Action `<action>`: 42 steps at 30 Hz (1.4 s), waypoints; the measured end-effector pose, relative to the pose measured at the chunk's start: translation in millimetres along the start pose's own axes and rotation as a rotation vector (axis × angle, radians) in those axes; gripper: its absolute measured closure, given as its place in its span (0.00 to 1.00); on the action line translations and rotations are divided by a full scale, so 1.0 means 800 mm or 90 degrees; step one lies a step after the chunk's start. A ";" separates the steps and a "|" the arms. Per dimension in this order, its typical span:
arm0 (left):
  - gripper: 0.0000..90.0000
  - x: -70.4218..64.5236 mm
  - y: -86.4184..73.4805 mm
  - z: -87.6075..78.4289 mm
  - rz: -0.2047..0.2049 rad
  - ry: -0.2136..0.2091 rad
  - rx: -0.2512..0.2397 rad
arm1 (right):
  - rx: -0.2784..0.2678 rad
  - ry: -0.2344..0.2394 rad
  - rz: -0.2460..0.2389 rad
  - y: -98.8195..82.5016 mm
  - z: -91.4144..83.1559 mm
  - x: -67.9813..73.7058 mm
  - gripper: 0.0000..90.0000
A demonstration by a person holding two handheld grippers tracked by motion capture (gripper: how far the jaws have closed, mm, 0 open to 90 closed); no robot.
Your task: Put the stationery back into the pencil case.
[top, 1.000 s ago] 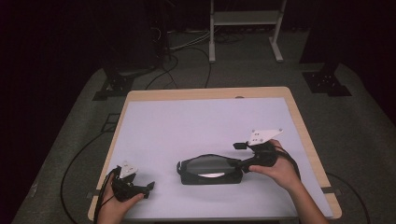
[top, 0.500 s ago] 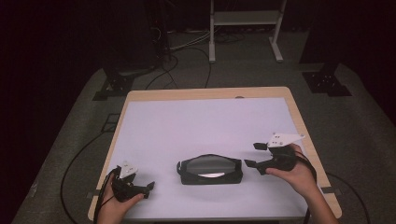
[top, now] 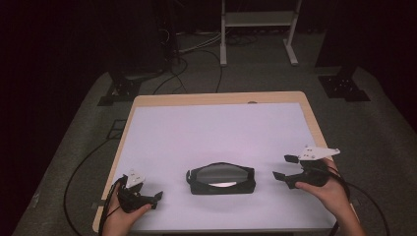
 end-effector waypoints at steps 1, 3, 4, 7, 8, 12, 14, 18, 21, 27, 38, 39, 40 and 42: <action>0.01 0.000 0.000 0.000 0.000 0.000 0.000 | 0.003 -0.004 0.003 -0.004 -0.001 -0.001 0.22; 0.01 0.000 0.000 0.000 0.000 0.000 0.000 | 0.011 -0.013 0.009 -0.012 -0.003 -0.003 0.22; 0.01 0.000 0.000 0.000 0.000 0.000 0.000 | 0.014 -0.015 0.011 -0.016 -0.003 -0.004 0.22; 0.01 0.000 0.000 0.000 0.000 0.000 0.000 | 0.023 -0.034 0.019 -0.030 -0.008 -0.009 0.22; 0.01 0.000 0.000 0.000 0.000 0.000 0.000 | 0.023 -0.034 0.019 -0.030 -0.008 -0.009 0.22; 0.01 0.000 0.000 0.000 0.001 0.000 0.000 | 0.035 -0.046 0.026 -0.044 -0.012 -0.012 0.21; 0.01 0.000 0.000 0.000 0.001 0.000 0.000 | 0.041 -0.051 0.030 -0.050 -0.014 -0.013 0.21; 0.01 0.000 0.000 0.000 0.000 0.000 0.000 | 0.053 -0.060 0.037 -0.062 -0.018 -0.015 0.21; 0.01 0.000 0.000 0.000 0.000 0.000 0.000 | 0.067 -0.072 0.035 -0.071 -0.018 -0.017 0.20; 0.01 0.000 0.000 0.000 0.000 0.000 0.000 | 0.085 -0.088 0.035 -0.085 -0.015 -0.019 0.19; 0.01 0.000 0.000 0.000 0.000 0.000 0.000 | 0.106 -0.098 0.033 -0.104 -0.009 -0.017 0.17; 0.01 0.000 0.000 0.000 0.001 0.000 0.000 | 0.101 -0.098 0.038 -0.104 -0.008 -0.017 0.17; 0.01 0.000 0.000 0.000 0.000 0.000 0.000 | 0.093 -0.099 0.039 -0.105 -0.008 -0.017 0.17; 0.01 0.000 0.000 0.000 0.000 0.000 0.000 | 0.087 -0.102 0.037 -0.106 -0.009 -0.017 0.16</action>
Point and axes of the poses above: each handheld gripper's, and its own axes: z roughly forward along the jaws, y roughly out of its top, x roughly to its left, the point moved 6 cm from there along z, roughly forward along the jaws, and after that the axes turned 4 degrees about -z, right-handed, at the moved point
